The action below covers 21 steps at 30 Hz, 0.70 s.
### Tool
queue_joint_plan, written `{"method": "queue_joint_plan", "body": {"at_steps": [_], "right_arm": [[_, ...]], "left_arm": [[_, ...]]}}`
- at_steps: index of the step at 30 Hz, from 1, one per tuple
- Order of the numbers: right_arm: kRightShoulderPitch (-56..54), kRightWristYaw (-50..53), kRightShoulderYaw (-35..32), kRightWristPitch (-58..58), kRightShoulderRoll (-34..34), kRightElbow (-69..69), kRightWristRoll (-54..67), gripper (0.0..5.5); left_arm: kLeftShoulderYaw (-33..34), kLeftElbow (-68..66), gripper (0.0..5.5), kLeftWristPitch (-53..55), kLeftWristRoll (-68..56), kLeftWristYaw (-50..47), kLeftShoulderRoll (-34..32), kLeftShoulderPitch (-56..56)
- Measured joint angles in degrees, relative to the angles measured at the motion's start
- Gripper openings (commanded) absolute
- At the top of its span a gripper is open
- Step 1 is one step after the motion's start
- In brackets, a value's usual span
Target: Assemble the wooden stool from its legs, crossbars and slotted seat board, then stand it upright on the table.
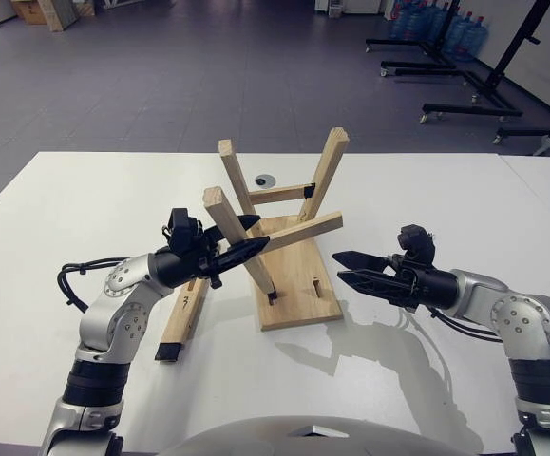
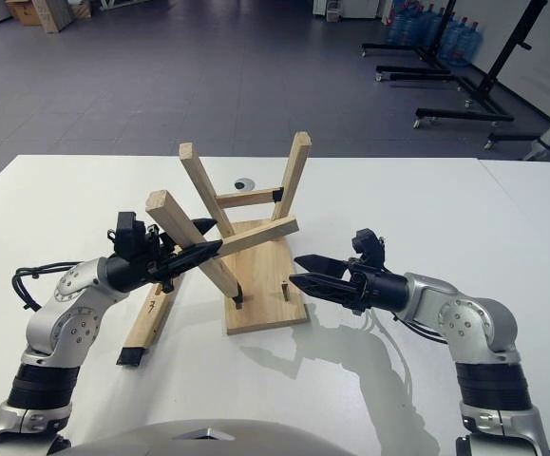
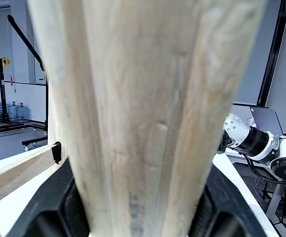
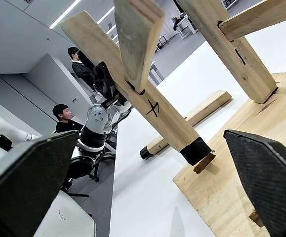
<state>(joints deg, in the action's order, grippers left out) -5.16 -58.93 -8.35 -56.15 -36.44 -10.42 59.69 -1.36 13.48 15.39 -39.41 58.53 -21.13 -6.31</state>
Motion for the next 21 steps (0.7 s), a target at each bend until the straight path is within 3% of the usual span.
{"method": "queue_joint_plan", "body": {"at_steps": [21], "right_arm": [[0.0,0.1,0.0,-0.2,0.6,0.0,0.0,5.40]], "left_arm": [[-1.1,-0.7,2.09,-1.3,2.5,0.9,0.6,1.5]]}}
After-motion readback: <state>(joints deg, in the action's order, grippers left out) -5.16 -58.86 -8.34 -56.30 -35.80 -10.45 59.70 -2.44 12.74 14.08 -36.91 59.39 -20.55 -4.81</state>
